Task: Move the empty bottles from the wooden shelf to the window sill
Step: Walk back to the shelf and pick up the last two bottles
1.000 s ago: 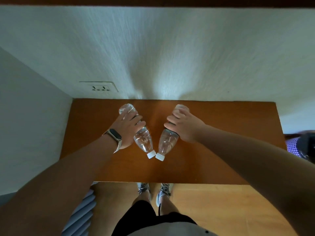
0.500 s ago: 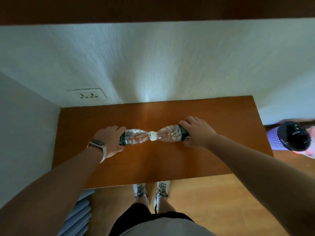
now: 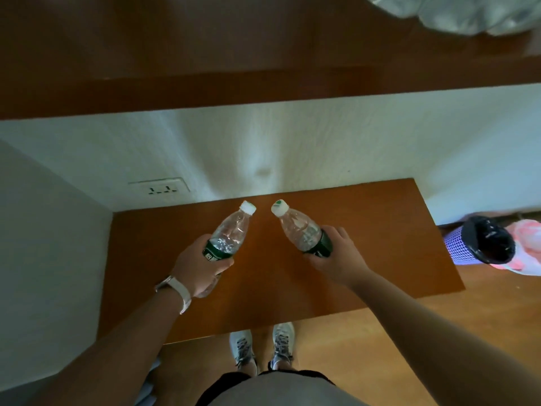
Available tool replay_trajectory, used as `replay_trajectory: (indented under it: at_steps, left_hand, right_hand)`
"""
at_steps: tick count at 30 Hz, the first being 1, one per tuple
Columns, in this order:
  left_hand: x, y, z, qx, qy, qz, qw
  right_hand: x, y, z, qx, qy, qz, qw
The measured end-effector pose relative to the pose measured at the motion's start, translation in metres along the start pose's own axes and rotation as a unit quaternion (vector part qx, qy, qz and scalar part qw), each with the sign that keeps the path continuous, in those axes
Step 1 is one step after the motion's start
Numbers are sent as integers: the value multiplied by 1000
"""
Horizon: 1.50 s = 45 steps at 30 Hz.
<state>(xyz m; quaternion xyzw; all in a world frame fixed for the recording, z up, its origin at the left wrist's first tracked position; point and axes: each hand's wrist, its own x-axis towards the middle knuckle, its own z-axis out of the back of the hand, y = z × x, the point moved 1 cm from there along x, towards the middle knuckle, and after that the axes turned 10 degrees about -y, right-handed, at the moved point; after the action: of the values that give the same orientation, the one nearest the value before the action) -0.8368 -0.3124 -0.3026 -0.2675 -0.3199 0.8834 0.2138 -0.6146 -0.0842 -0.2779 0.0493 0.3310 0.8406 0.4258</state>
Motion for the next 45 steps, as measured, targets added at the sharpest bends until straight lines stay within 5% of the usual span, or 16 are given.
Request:
replay_trajectory:
  at_steps: [9,20,36,45]
  left_hand:
    - [-19,-34,23,-222,3,14,975]
    - [-38,-51,48,-319,-7,1,948]
    - [-50,-105,37,-371,-102,49,922]
    - [-77,-130,17,-371,-242,109,890]
  right_hand:
    - [-24,41,-6,156,-35,-54,986]
    - [-41,92,-4,291,-33,-61,954]
    - [14,89,26,349,79,-19,934]
    - [45,88,35,314,192,56,928]
